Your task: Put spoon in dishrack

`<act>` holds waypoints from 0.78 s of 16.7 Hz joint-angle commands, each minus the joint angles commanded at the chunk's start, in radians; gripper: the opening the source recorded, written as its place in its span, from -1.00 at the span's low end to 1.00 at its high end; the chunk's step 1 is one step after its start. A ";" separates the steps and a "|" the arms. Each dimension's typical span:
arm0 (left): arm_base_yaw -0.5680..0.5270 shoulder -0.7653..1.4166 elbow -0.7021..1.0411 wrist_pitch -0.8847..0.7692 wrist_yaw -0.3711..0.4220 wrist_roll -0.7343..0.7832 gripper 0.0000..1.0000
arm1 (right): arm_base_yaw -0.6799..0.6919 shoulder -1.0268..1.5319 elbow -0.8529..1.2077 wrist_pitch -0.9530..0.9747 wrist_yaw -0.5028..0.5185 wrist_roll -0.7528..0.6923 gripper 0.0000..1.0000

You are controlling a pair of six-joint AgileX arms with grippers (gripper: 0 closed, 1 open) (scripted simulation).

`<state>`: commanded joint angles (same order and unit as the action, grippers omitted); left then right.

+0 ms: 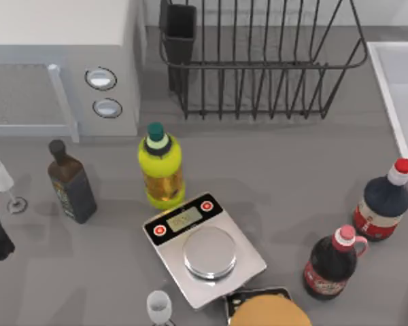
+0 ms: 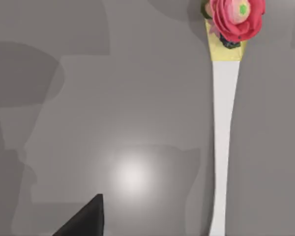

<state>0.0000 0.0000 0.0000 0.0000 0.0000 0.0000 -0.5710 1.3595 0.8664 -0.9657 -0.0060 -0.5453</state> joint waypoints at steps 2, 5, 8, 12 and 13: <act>0.000 0.000 0.000 0.000 0.000 0.000 1.00 | -0.033 0.076 0.053 -0.052 0.000 -0.031 1.00; 0.000 0.000 0.000 0.000 0.000 0.000 1.00 | -0.051 0.113 0.083 -0.080 0.000 -0.048 1.00; 0.000 0.000 0.000 0.000 0.000 0.000 1.00 | -0.051 0.113 0.083 -0.080 0.000 -0.048 1.00; 0.000 0.000 0.000 0.000 0.000 0.000 1.00 | -0.047 0.130 0.055 -0.038 0.000 -0.045 1.00; 0.000 0.000 0.000 0.000 0.000 0.000 1.00 | -0.047 0.146 0.036 -0.004 0.000 -0.044 1.00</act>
<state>0.0000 0.0000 0.0000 0.0000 0.0000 0.0000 -0.6178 1.5057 0.9028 -0.9699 -0.0056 -0.5891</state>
